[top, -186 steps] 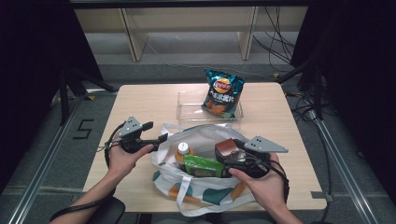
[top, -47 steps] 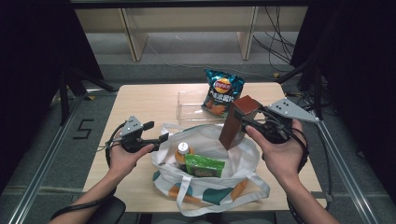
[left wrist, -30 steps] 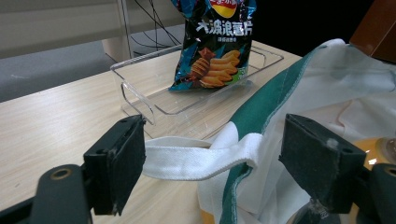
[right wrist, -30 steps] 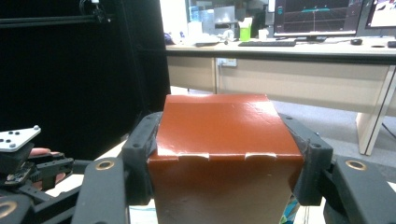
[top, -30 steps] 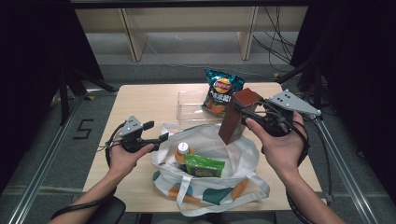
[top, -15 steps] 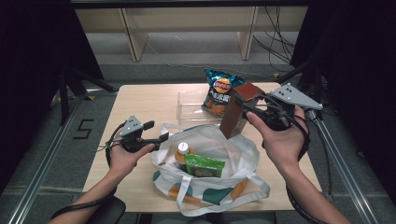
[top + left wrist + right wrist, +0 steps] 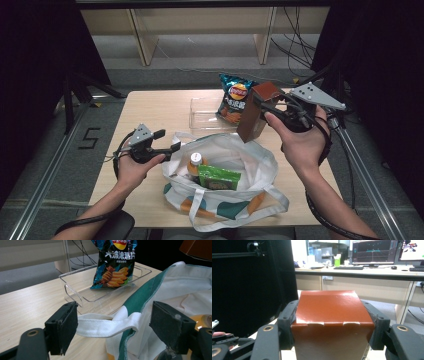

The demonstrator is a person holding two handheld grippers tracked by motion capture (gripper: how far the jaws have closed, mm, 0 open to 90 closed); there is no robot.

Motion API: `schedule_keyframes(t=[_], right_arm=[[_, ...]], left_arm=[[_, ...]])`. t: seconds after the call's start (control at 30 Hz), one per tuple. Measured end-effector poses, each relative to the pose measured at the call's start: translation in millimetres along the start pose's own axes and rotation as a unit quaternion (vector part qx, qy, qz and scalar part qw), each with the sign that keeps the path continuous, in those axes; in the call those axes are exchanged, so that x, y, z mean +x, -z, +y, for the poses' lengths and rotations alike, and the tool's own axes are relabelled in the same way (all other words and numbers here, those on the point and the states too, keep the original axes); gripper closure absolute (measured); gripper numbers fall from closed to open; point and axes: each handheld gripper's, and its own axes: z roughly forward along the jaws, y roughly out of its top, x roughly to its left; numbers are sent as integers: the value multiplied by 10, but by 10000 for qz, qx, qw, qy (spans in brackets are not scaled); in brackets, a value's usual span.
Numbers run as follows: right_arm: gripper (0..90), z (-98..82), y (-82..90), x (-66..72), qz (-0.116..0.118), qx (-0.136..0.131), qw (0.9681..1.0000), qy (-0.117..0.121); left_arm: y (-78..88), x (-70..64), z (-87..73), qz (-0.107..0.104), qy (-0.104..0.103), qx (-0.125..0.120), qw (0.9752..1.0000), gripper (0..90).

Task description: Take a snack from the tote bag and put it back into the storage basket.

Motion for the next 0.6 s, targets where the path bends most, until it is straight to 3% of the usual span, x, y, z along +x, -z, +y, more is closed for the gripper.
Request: schedule_keyframes(t=[0.03,0.1,0.6], right_arm=[[396,10,-9,-23,4,-33,9999,101],[396,18,-18,-20,-40,-41,10000,13],[395,44,-119,-116,-209,-15,9998,75]], left_arm=[[2,1,0,-1,3,-3,10000,213],[1,5,-2,-13,13,-16,10000,213],[7,5,1,16,11,-19,10000,213]])
